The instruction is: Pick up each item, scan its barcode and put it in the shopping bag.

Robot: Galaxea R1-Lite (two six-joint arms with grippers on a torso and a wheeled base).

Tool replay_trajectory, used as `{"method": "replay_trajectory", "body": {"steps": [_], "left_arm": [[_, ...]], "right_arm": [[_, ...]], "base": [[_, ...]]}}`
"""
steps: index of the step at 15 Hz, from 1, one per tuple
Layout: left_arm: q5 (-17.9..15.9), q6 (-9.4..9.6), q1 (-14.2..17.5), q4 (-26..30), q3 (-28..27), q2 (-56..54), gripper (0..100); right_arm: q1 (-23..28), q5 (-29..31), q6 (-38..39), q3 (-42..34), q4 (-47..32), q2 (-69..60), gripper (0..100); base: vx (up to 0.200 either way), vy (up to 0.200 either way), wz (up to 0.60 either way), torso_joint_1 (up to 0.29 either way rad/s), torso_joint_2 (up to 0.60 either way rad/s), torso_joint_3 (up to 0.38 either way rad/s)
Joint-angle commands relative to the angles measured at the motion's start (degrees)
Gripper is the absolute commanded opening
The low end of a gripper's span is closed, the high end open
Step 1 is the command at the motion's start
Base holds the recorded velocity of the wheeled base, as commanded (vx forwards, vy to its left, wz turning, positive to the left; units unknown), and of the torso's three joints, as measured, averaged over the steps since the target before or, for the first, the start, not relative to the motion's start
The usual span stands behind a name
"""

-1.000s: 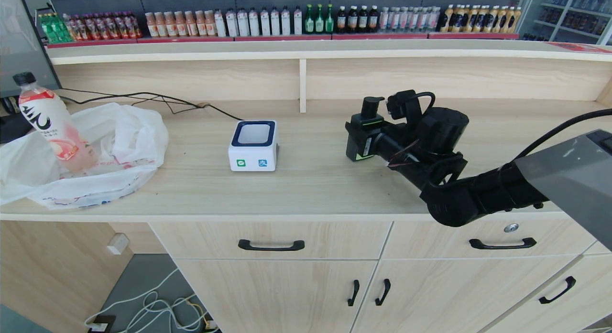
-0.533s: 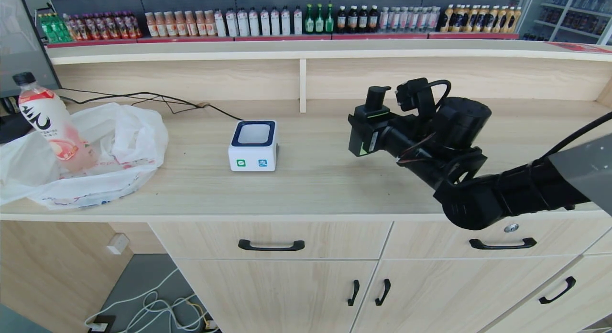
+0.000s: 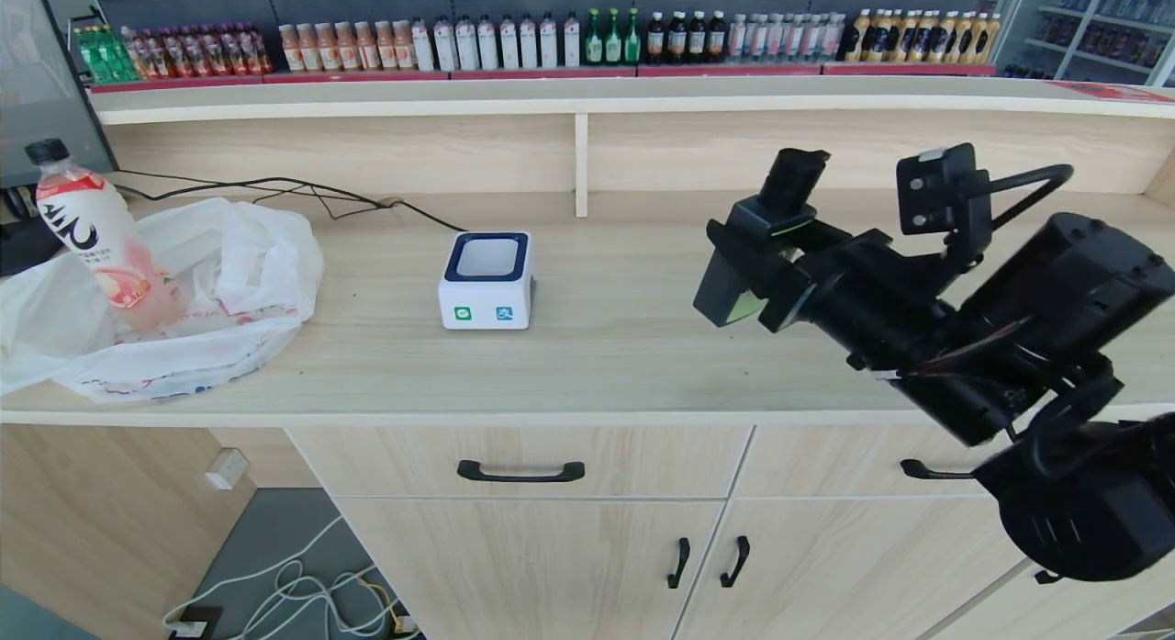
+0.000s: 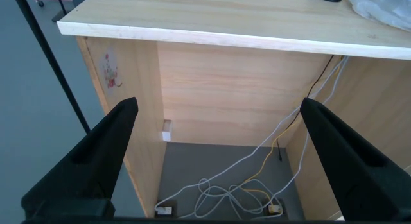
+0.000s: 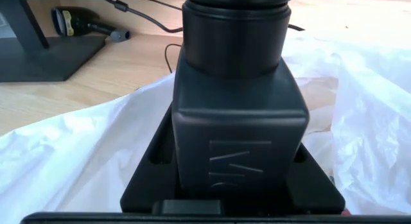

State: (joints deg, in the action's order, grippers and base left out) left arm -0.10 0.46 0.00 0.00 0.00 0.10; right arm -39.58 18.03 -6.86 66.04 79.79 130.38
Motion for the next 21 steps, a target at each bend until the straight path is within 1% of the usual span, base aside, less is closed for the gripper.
{"method": "replay_trajectory", "body": {"steps": [1,21], "left_arm": [[0.01,-0.02,0.00,0.00,0.00,-0.01,100],[0.01,-0.02,0.00,0.00,0.00,-0.01,100]], "right_arm": [[0.03,-0.10,0.10,-0.21,0.02,0.40,0],[0.03,0.08,1.50,-1.09,0.19,2.42,0]], "base": [[0.000,0.000,0.00,0.000,0.00,0.000],[0.000,0.000,0.00,0.000,0.00,0.000]]}}
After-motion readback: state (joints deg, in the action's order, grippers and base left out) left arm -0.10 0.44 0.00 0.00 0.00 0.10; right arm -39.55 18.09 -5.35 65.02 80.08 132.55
